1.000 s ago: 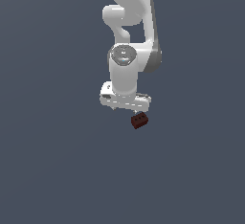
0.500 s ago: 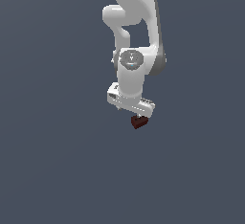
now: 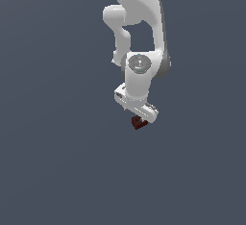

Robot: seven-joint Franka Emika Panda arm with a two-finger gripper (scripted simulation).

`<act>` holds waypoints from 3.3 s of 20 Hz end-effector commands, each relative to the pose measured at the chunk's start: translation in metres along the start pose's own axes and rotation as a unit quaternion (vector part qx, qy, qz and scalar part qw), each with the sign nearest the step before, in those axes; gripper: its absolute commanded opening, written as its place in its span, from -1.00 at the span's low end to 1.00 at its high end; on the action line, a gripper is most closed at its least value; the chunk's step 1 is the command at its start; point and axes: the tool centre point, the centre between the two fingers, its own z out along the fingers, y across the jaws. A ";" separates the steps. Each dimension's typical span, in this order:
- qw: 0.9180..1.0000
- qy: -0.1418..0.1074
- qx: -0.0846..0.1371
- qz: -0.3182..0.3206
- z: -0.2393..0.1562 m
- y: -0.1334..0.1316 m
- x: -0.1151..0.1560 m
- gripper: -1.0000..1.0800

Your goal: Pick up the object and move it to a goal position.

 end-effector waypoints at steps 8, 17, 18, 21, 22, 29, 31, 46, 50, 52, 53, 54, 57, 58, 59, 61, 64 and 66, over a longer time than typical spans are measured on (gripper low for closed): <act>0.994 0.007 0.002 0.112 0.016 -0.013 -0.014 0.92; 0.982 0.013 0.005 0.189 0.027 -0.022 -0.024 0.92; 0.981 0.013 0.005 0.195 0.028 -0.022 -0.025 0.92; 0.978 0.014 0.005 0.208 0.029 -0.024 -0.027 0.92; 0.977 0.015 0.005 0.211 0.030 -0.024 -0.027 0.92; 0.976 0.015 0.006 0.216 0.031 -0.025 -0.028 0.92; 0.976 0.015 0.006 0.216 0.034 -0.025 -0.028 0.92; 0.976 0.015 0.006 0.218 0.081 -0.025 -0.027 0.92; 0.976 0.015 0.006 0.218 0.081 -0.025 -0.027 -1.00; 0.976 0.015 0.006 0.218 0.081 -0.025 -0.027 -1.00; 0.976 0.015 0.006 0.218 0.081 -0.025 -0.027 -1.00; 0.976 0.015 0.006 0.218 0.081 -0.025 -0.027 -1.00; 0.976 0.015 0.006 0.218 0.080 -0.025 -0.027 -1.00; 0.976 0.015 0.006 0.218 0.080 -0.025 -0.026 -1.00; 0.976 0.015 0.006 0.218 0.079 -0.024 -0.025 -1.00; 0.976 0.015 0.006 0.218 0.077 -0.022 -0.020 -1.00; 0.976 0.015 0.006 0.218 0.069 -0.015 -0.008 -1.00; 0.976 0.015 0.006 0.218 0.061 -0.008 0.004 -1.00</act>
